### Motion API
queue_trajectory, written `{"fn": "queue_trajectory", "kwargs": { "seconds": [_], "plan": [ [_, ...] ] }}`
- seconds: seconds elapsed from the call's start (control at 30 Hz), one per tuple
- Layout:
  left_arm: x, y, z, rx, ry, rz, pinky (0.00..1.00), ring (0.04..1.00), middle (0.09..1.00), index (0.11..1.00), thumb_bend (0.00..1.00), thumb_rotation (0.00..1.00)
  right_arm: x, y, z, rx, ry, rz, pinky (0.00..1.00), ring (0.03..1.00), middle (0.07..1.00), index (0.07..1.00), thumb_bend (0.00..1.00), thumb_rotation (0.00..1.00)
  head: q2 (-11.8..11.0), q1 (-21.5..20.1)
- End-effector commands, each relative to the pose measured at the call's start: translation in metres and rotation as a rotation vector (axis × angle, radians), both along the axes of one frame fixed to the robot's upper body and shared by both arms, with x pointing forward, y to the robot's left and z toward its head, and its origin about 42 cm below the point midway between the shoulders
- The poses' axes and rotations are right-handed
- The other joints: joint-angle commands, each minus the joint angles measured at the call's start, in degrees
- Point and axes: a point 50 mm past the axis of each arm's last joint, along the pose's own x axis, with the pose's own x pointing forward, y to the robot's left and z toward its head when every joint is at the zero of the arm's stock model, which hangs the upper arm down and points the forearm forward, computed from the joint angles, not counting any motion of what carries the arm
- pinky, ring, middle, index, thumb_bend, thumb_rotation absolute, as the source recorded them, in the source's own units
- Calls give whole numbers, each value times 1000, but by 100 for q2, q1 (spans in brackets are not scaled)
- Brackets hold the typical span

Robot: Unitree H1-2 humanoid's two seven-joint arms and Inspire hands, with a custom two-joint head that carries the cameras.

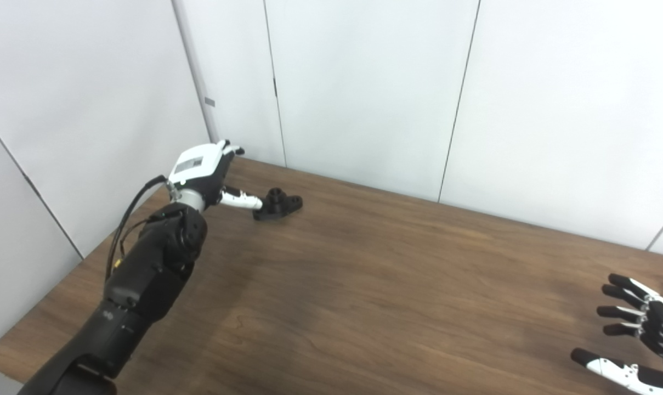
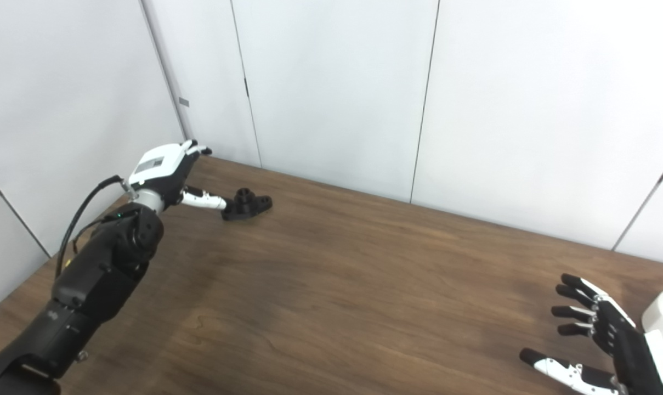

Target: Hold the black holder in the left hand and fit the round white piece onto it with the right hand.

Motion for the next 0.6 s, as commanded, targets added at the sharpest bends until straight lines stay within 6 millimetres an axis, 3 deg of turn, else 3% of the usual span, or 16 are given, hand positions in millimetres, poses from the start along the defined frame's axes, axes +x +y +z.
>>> {"fn": "queue_trajectory", "kwargs": {
  "seconds": [0.0,0.57],
  "plan": [
    [7,3,17,31,-70,33,1000,1000,1000,898,1000,419,0,-3,18,-12,-68,9,586,702,802,819,633,0,1,-4],
    [21,-8,-32,1,-30,71,1000,1000,1000,836,997,383,-5,-5,21,-24,-70,-22,561,677,803,813,641,0,55,-142]
  ]
}}
